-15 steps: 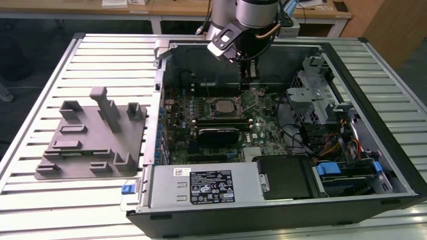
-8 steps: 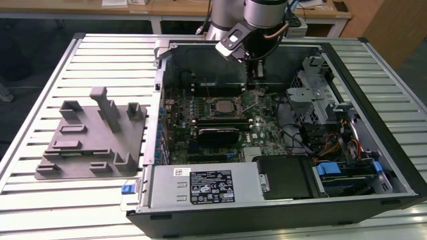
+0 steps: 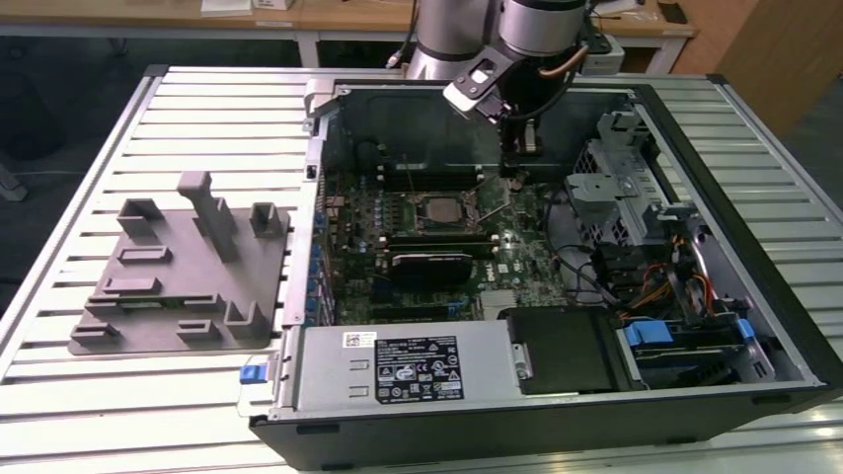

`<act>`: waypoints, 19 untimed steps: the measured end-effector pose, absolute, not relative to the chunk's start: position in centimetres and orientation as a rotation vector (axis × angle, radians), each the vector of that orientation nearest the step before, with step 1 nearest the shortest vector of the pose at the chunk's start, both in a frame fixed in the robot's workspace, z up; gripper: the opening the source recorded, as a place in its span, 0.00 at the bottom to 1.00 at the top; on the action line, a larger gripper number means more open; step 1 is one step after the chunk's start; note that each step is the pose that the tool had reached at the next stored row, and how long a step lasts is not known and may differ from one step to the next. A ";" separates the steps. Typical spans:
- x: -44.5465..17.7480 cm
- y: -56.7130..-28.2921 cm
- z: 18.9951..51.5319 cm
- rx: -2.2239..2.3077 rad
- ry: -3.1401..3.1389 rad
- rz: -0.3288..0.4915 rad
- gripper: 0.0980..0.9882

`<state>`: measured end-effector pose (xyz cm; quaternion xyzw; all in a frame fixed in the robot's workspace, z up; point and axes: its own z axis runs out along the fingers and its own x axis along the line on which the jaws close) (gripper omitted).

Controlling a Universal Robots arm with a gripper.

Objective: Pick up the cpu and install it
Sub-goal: 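Close the cpu cover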

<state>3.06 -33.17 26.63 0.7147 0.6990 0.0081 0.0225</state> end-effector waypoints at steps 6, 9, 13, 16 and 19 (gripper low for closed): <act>4.5 -33.2 26.6 2.214 2.165 0.025 0.01; 5.3 -33.2 26.6 2.214 2.166 0.024 0.01; 5.6 -33.2 26.0 2.215 2.166 0.023 0.01; 5.8 -33.2 25.5 2.215 2.166 0.023 0.01; 5.9 -33.2 24.9 2.215 2.166 0.022 0.01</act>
